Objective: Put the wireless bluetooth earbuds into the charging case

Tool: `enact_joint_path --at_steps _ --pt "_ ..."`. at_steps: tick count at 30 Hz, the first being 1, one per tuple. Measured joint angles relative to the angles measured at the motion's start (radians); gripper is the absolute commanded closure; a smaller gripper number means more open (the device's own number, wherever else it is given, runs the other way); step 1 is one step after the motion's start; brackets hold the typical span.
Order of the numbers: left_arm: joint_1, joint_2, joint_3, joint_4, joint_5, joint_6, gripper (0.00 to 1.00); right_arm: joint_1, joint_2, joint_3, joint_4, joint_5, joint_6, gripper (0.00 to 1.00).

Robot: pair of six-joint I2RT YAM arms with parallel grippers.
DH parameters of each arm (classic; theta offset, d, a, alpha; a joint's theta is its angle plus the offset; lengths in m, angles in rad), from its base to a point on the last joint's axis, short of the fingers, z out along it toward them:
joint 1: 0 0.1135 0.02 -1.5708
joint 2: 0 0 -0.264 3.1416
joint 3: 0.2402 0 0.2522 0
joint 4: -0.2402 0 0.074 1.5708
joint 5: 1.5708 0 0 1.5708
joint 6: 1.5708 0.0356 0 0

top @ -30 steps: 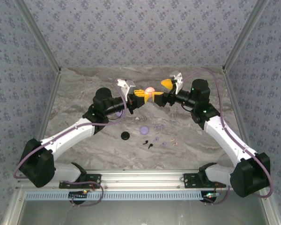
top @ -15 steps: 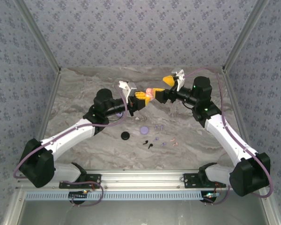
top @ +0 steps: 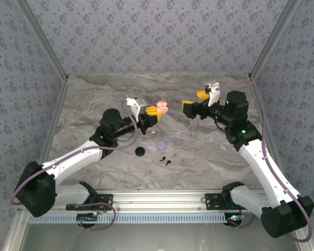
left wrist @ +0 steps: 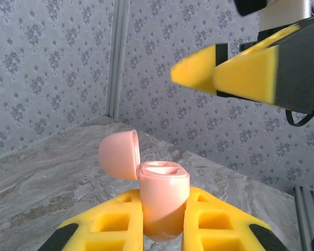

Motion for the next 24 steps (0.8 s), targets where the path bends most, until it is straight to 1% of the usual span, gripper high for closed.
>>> enact_joint_path --at_steps 4,9,11,12,13,15,19,24 --pt "-0.019 -0.027 -0.055 0.060 -0.003 0.047 1.00 -0.005 0.033 -0.003 -0.184 0.086 0.026 0.07" --pt "-0.026 -0.069 -0.056 0.066 0.022 0.103 1.00 -0.005 0.081 -0.030 -0.374 0.150 0.079 0.07" --pt "-0.026 -0.080 -0.056 0.065 0.035 0.123 1.00 -0.005 0.095 -0.050 -0.432 0.164 0.111 0.09" --pt "-0.026 -0.084 -0.054 0.061 0.040 0.132 1.00 -0.004 0.103 -0.064 -0.457 0.171 0.129 0.14" --pt "-0.026 -0.085 -0.051 0.057 0.046 0.140 1.00 -0.002 0.111 -0.083 -0.478 0.178 0.148 0.18" --pt "-0.026 -0.085 -0.042 0.045 0.056 0.151 1.00 0.006 0.130 -0.127 -0.510 0.189 0.182 0.23" --pt "-0.026 -0.085 -0.023 0.022 0.064 0.173 1.00 0.057 0.167 -0.211 -0.551 0.218 0.249 0.25" --pt "-0.026 -0.085 -0.007 0.005 0.060 0.190 1.00 0.137 0.191 -0.260 -0.558 0.269 0.327 0.28"
